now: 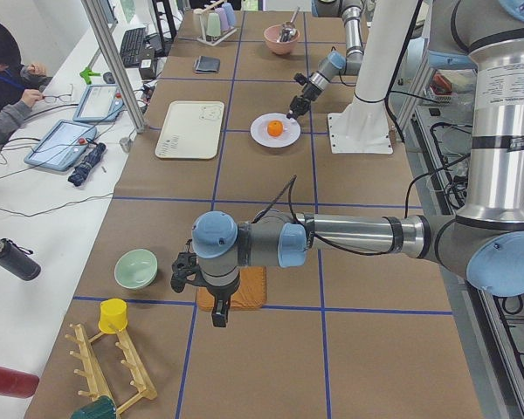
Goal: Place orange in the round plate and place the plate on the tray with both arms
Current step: 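Grip the near rim of the white plate with the right gripper, then slide the plate with the right gripper onto the bear-printed tray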
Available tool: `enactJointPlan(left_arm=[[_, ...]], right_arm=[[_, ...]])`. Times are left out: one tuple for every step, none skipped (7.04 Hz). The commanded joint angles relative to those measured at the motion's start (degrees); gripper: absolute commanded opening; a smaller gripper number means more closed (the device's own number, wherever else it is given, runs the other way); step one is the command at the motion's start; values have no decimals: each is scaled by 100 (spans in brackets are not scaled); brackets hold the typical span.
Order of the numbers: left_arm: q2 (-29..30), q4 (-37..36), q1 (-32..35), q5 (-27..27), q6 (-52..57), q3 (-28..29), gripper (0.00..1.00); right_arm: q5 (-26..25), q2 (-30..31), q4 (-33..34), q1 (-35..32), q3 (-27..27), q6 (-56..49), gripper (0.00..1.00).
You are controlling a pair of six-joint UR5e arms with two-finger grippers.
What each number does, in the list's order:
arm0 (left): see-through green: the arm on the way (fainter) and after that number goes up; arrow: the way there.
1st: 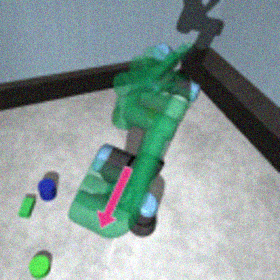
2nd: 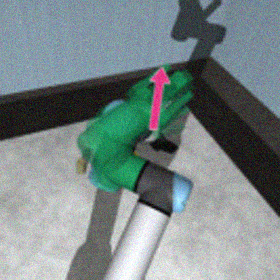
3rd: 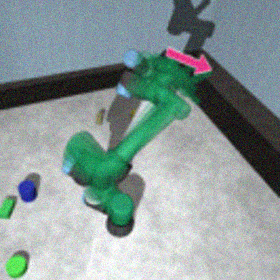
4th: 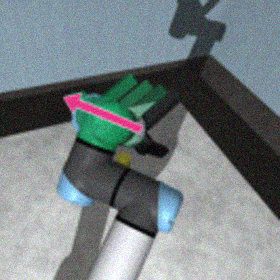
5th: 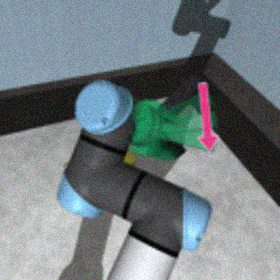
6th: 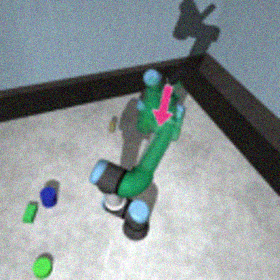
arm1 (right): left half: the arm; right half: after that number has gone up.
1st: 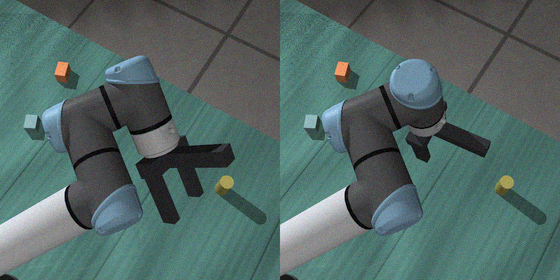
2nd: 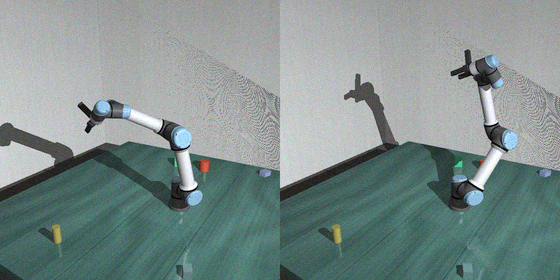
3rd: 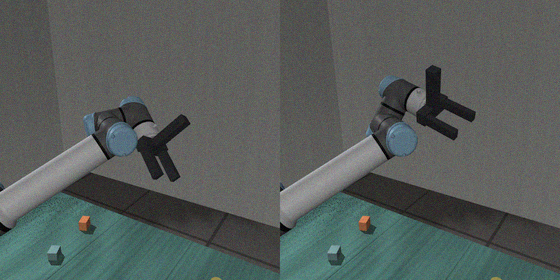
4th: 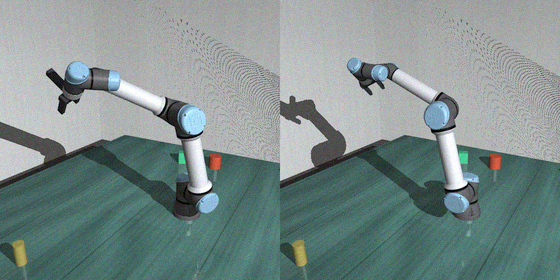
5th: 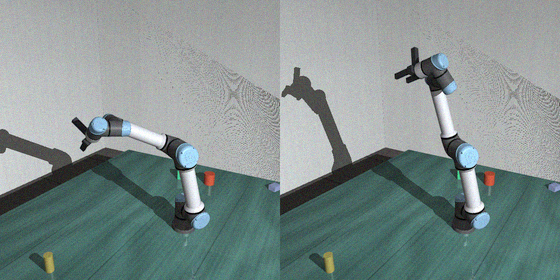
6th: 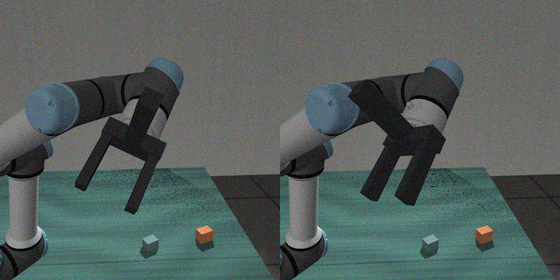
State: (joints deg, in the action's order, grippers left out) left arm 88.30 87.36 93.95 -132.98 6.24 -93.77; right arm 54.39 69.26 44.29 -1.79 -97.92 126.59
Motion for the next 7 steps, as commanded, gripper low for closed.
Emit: enactJointPlan(left_arm=[[-6, 0, 0, 0, 0, -1, 99], [-6, 0, 0, 0, 0, -1, 99], [-6, 0, 0, 0, 0, -1, 99], [-6, 0, -9, 0, 0, -1, 99], [-6, 0, 0, 0, 0, -1, 99], [-6, 0, 0, 0, 0, -1, 99], [-6, 0, 0, 0, -9, -1, 99]], right_arm=[[10, -167, 1, -58, 194, 6, 46], [19, -167, 1, -93, 211, 6, 42], [19, -167, 1, -119, 290, 6, 30], [19, -167, -8, -163, 334, 6, 23], [19, -167, -8, -164, 343, -12, 0], [19, -202, -34, -224, 335, 6, 0], [-7, -202, -121, -303, 317, 171, 0]])
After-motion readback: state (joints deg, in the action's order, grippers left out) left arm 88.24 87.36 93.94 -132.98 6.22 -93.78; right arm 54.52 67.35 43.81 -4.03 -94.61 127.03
